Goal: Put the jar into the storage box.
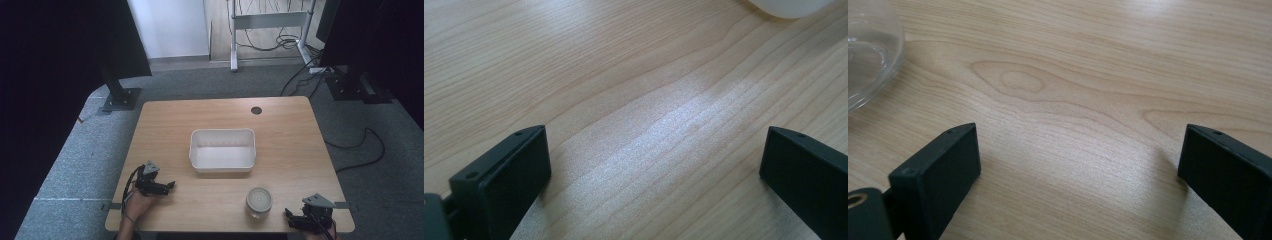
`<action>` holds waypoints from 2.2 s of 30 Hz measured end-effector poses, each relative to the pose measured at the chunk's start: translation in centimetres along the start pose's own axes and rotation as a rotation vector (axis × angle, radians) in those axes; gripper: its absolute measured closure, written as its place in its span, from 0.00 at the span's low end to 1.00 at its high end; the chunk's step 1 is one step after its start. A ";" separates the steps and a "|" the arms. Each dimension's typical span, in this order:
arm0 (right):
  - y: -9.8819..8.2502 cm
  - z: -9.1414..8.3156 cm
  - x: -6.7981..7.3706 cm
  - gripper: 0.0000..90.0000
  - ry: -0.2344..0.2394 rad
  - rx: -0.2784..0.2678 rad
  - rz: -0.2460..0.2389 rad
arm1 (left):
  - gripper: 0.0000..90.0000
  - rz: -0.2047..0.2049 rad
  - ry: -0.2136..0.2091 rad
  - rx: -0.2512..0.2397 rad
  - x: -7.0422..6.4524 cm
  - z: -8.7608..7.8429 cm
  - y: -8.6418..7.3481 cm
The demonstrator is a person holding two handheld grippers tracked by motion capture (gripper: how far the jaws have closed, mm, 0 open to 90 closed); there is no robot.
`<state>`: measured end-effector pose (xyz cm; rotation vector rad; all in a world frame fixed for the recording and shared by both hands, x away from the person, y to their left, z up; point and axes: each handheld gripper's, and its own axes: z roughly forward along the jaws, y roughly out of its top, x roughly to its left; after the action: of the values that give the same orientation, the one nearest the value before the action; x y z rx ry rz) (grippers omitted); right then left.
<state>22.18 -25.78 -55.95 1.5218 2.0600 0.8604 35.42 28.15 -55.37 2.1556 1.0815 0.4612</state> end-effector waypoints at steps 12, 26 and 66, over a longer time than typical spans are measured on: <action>0.1 0.1 0.0 0.00 -0.009 0.007 0.010 | 0.00 -0.013 0.012 0.001 0.1 0.1 0.1; 0.0 0.0 0.1 0.01 -0.010 0.003 -0.006 | 0.00 -0.016 0.017 0.002 0.1 0.0 0.1; 0.9 -2.8 1.9 0.01 0.088 -0.080 -0.016 | 0.00 -0.026 0.025 0.000 0.1 0.1 0.1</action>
<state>20.33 -24.43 -53.30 1.4473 2.0706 1.0078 35.56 28.21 -55.36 2.1390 1.1219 0.4775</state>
